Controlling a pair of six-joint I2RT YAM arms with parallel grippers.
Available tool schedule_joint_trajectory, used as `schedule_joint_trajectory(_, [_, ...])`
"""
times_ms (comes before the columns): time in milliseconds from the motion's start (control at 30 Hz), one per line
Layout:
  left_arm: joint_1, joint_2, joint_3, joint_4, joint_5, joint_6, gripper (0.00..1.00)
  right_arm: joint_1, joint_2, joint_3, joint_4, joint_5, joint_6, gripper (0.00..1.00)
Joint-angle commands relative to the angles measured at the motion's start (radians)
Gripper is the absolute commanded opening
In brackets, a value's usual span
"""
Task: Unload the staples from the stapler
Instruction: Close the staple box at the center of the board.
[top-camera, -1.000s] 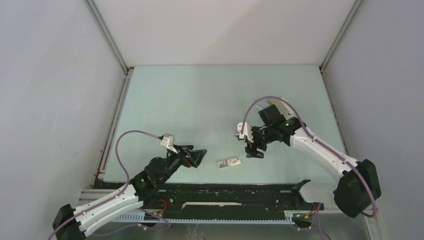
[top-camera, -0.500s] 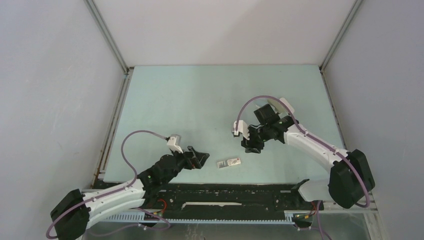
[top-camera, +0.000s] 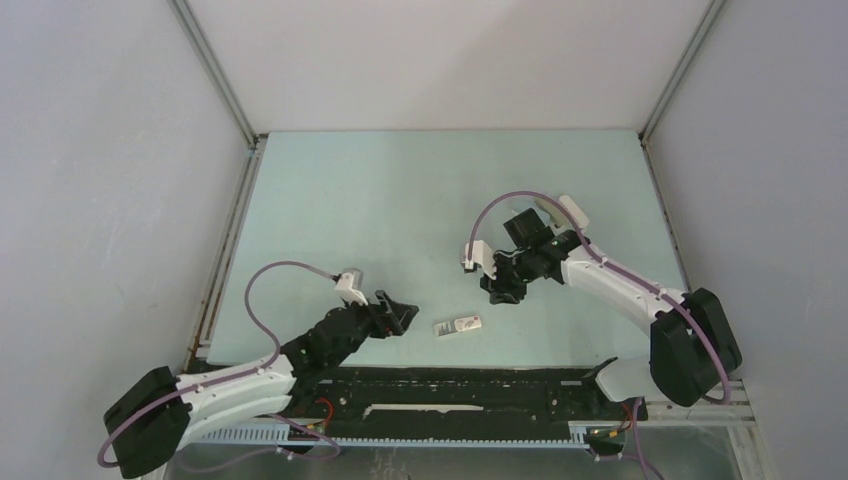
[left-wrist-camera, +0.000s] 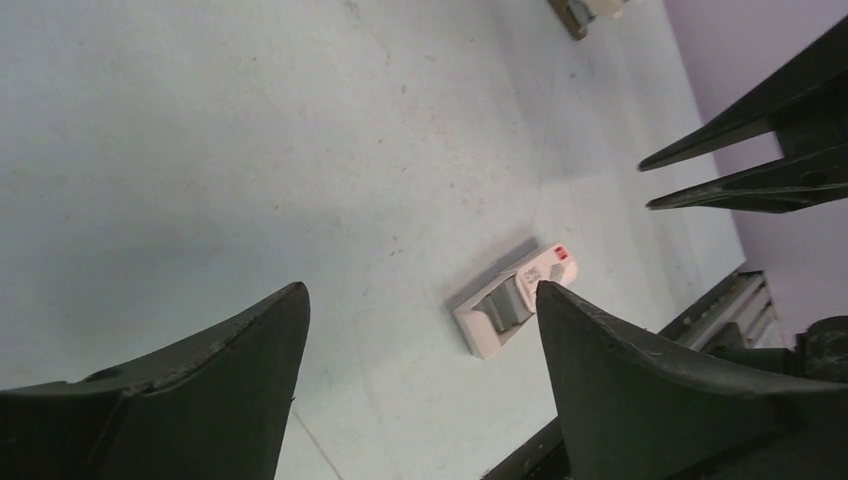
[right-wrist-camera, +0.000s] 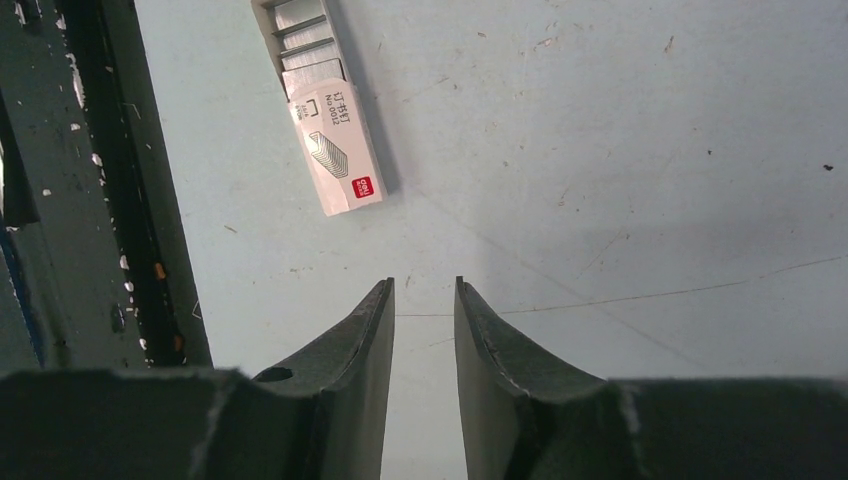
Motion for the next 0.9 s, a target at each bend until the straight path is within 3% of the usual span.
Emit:
schedule_joint_trajectory(0, [-0.003, 0.067, -0.036, 0.029, -0.032, -0.011, 0.86, -0.002, 0.016, 0.015, 0.003, 0.004, -0.002, 0.36])
schedule_joint_trajectory(100, [-0.003, 0.138, 0.005, 0.030, -0.042, -0.010, 0.74, -0.001, 0.037, 0.015, 0.004, 0.022, -0.006, 0.34])
schedule_joint_trajectory(233, [-0.003, 0.255, 0.067, 0.038, -0.003, 0.004, 0.35, 0.002, 0.071, 0.030, -0.017, 0.038, -0.010, 0.28])
schedule_joint_trajectory(300, [-0.003, 0.310, 0.082, 0.063, 0.034, 0.008, 0.24, 0.009, 0.091, 0.038, -0.033, 0.045, -0.016, 0.24])
schedule_joint_trajectory(500, [-0.004, 0.398, 0.083, 0.130, 0.125, -0.012, 0.16, 0.050, 0.159, 0.052, -0.073, 0.066, -0.045, 0.15])
schedule_joint_trajectory(600, [-0.005, 0.416, 0.088, 0.133, 0.165, -0.018, 0.16, 0.080, 0.199, 0.065, -0.085, 0.084, -0.042, 0.04])
schedule_joint_trajectory(867, [-0.017, 0.493, 0.106, 0.169, 0.234, -0.045, 0.15, 0.112, 0.246, 0.081, -0.094, 0.093, -0.026, 0.02])
